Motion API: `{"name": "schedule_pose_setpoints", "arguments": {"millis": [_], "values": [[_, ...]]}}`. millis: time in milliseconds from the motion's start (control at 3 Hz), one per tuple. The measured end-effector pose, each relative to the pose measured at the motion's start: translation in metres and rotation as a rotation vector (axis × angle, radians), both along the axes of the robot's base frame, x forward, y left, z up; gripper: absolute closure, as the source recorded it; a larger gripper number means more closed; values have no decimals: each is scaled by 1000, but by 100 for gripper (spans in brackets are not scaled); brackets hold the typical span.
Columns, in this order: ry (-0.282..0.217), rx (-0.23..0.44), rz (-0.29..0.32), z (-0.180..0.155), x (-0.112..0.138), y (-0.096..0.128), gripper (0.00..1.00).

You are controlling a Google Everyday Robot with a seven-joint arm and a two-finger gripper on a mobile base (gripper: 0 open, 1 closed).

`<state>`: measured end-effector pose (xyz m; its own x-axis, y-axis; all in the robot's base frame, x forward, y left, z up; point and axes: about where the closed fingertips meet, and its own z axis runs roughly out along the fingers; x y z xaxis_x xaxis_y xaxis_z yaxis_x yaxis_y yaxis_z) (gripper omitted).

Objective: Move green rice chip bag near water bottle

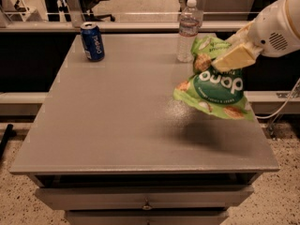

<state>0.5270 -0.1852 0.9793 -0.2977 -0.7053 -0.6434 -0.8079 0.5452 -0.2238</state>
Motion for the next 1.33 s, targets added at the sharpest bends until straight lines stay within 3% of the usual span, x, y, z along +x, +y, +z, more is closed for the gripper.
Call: {"name": "schedule_pose_setpoints", "arguments": {"millis": [333,667,1333], "values": [[-55,28,-101,-8,57,-38,100],[-103,56,-180,-16,106,-58,100],[-143,101,-323,-35,147,-82,100]]}}
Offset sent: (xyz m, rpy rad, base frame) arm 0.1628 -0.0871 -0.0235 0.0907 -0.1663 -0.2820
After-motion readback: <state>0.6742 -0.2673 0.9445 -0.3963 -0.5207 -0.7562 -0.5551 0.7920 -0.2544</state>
